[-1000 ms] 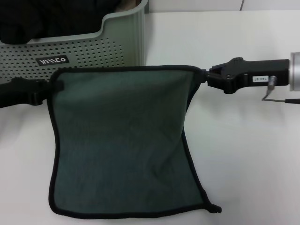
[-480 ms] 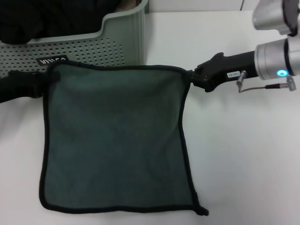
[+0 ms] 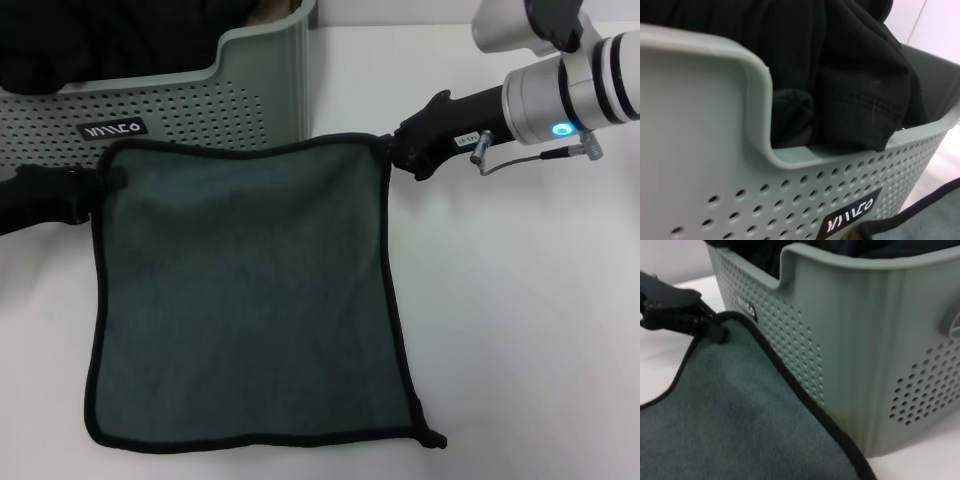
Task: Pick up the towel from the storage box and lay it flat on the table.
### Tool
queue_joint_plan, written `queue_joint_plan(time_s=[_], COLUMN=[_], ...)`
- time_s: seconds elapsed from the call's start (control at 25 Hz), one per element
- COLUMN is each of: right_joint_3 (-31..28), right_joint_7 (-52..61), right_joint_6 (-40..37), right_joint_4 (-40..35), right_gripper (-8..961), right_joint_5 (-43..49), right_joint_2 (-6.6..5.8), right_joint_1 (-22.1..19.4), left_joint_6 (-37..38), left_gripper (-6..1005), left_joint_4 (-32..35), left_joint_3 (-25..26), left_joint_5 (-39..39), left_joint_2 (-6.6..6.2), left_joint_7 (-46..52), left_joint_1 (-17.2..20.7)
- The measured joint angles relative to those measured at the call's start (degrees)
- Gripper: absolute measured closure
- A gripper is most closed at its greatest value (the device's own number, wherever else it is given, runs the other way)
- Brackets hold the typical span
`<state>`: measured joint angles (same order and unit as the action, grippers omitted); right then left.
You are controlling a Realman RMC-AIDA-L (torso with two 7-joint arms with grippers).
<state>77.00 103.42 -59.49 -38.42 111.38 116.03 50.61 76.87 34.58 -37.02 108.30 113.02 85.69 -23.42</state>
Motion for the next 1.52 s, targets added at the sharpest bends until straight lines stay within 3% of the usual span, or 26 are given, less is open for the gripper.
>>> queue_joint_plan(time_s=[0.4,0.72,0.8,0.92,1.08,1.28,1.36,1.52], right_joint_3=[1.35,3.38,3.43,3.53,4.23,4.87,4.95,4.98], right_joint_7=[1.42,8.81,9.00,8.83,8.87,0.24,-10.55,-21.57], right_joint_6=[1.05,5.31,5.94,6.43,5.35,-3.90,-11.42,-22.56], right_joint_4=[-0.50,-6.59,-8.55,-11.59,-18.52,-31.95,-35.55,-33.88], right_gripper=[931,924,835,701,567,413,354,230], right_joint_5=[0.17,7.42,7.61,7.48,6.92,-1.77,-10.38,-23.95], right_joint_2=[0.00,0.12,0.12,0.13,0.18,-0.09,-0.09,-0.10], right_joint_1=[0.15,-3.17,-4.59,-6.73,-11.57,-23.25,-29.74,-35.43], left_joint_6=[-0.06,-0.03,-0.05,0.01,2.12,19.26,27.99,35.20], left_gripper=[976,950,943,831,683,511,457,375], left_joint_4=[-0.07,-2.03,-2.07,-1.99,-1.64,-1.55,-1.70,-3.05], left_joint_3=[0.41,0.71,0.74,0.79,0.80,0.81,0.82,-0.90], left_joint_5=[-0.68,-3.55,-4.20,-5.27,-7.23,-15.44,-17.74,-16.31], left_joint_2=[0.62,0.12,0.10,0.08,-0.69,-2.33,-1.73,-0.38], left_joint_7=[-1.92,-1.36,-1.52,-1.81,-2.10,-12.50,-22.69,-31.37], left_joint_1=[0.11,0.31,0.71,1.33,2.93,7.71,9.64,10.43])
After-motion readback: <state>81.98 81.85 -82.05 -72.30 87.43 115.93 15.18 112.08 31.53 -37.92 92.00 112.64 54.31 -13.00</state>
